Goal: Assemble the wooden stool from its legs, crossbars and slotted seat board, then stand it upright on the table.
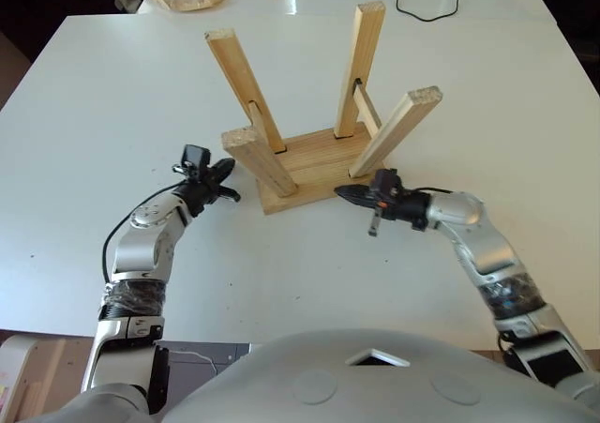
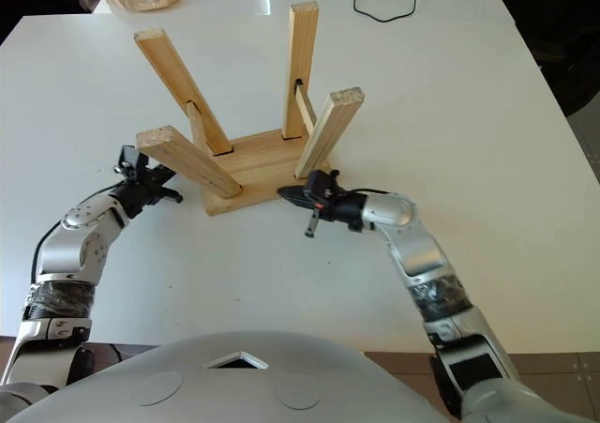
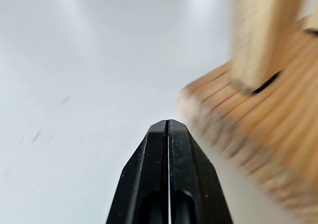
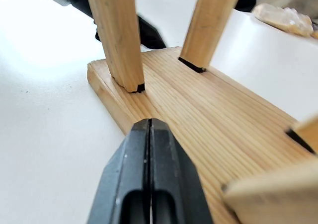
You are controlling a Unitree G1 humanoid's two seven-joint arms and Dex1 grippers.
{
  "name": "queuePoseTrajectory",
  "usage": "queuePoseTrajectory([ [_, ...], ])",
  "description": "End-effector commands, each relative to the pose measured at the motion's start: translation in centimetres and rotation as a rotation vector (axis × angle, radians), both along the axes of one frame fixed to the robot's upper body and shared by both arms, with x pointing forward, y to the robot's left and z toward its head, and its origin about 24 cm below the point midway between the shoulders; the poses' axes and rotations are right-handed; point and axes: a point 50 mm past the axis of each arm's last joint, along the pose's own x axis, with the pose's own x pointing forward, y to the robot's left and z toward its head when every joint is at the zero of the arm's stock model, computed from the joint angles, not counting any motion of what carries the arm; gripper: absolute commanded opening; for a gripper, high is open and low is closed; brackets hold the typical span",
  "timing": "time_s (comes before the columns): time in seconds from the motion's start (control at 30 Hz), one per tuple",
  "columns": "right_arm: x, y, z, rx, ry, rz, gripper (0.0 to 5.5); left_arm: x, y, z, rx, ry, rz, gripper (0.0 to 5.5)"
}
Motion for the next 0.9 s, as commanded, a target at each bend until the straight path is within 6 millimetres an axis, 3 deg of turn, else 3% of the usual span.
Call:
queuePoseTrajectory([
  [0.03, -2.0, -2.2, 0.0, -0.005, 0.084, -0.007, 0.00, -1.5, 0.6, 0.7, -0.066, -0.018, 0.044, 0.03],
  [0.2, 1.0, -6.7, 0.4, -0.127, -0.008, -0.276, 0.00, -7.5, 0.2, -1.0, -0.044, 0.212, -0.206, 0.03],
  [0.33, 3.0, -9.0, 0.3, -0.250, -0.071, -0.359, 0.00, -8.7, 0.2, -1.4, 0.005, 0.275, -0.301, 0.03],
  [0.57, 3.9, -7.6, -2.3, -0.344, -0.054, -0.259, 0.00, -8.2, -2.7, -2.1, -0.027, 0.271, -0.392, 0.03],
  [0.77, 4.1, -6.8, -2.9, -0.347, -0.058, -0.211, 0.00, -7.4, -3.0, -2.1, -0.010, 0.263, -0.403, 0.03],
  [0.9, 3.3, -6.0, -2.6, -0.294, -0.031, -0.137, 0.00, -7.6, -3.1, -2.3, -0.004, 0.265, -0.408, 0.03],
])
